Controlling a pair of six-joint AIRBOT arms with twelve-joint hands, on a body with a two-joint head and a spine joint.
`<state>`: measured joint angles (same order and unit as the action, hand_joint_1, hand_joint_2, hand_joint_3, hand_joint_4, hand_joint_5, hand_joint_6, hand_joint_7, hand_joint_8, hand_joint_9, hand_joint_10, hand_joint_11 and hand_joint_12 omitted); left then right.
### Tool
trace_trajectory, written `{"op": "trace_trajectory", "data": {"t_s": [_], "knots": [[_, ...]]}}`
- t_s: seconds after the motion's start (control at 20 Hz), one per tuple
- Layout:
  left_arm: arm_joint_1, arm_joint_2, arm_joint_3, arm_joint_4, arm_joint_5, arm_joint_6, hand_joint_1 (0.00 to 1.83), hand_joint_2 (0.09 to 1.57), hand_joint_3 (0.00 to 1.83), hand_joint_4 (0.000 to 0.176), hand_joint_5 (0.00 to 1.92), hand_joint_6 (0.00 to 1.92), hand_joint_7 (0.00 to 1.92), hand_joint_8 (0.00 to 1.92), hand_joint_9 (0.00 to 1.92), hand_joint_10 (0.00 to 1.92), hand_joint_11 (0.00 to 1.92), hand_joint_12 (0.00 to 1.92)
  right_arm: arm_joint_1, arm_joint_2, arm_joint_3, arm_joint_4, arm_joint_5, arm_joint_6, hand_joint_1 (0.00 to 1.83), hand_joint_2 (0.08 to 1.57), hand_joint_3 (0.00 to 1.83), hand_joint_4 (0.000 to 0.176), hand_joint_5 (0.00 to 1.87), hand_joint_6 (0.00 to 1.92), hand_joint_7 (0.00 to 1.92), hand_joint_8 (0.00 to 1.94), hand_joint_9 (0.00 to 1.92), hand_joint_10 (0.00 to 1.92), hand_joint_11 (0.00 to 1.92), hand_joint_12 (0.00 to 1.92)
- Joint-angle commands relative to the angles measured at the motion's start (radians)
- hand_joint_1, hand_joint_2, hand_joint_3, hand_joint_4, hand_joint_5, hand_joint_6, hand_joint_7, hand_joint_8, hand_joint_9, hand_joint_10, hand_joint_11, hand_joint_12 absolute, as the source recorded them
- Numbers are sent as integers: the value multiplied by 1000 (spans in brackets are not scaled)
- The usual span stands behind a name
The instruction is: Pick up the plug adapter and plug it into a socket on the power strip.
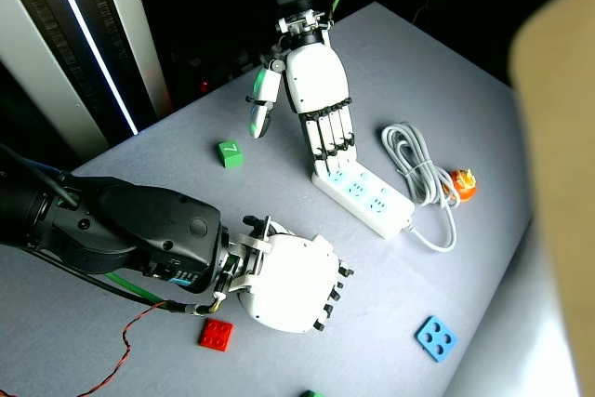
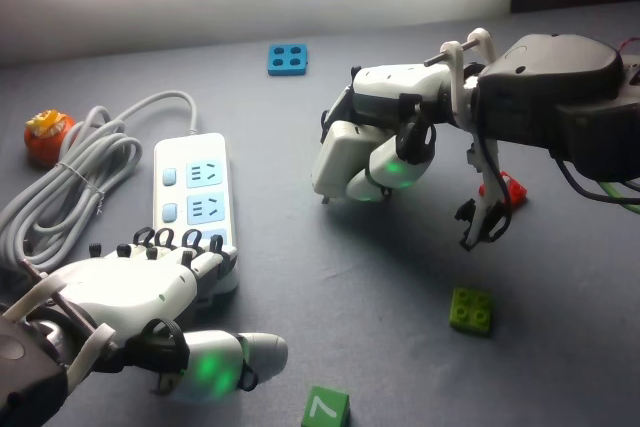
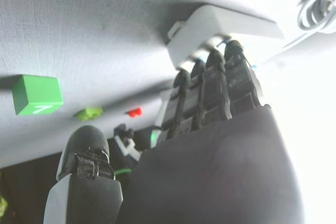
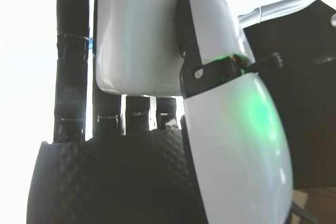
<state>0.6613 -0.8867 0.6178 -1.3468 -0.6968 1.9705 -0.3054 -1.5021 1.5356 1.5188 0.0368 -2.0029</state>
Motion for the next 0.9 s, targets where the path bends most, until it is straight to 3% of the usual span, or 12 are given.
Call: {"op": "trace_trajectory", "data": {"t_s": [0.0,0.15,0.4,0.7,0.85], "knots": [[-8,0,-3,31,-14,-5,0,1176,0,0,0,0,5,2,0,0,0,0,8,7,2,7,4,0,1233,1104,0,0,925,1000,1108,857,1268,50,785,969],[-10,0,-3,31,-15,-5,0,1172,0,0,1,0,19,7,10,4,0,0,29,19,-6,7,5,-20,1239,1094,0,0,943,977,1131,814,1298,48,801,953],[-11,0,3,31,-17,-5,0,1172,0,0,1,0,2,0,1,0,0,0,90,67,-88,7,26,-93,1243,1090,0,0,951,957,1140,807,1312,37,811,927],[-12,-1,4,31,-14,-5,0,1172,0,0,0,0,9,3,0,0,0,0,196,95,-144,8,23,-301,1245,1088,2,0,949,960,1147,795,1322,23,837,896],[-12,-1,4,31,-13,-6,0,1171,0,0,0,0,15,4,0,0,0,0,239,94,-144,9,-43,-446,1249,1089,0,0,946,951,1151,801,1338,21,838,923]]}}
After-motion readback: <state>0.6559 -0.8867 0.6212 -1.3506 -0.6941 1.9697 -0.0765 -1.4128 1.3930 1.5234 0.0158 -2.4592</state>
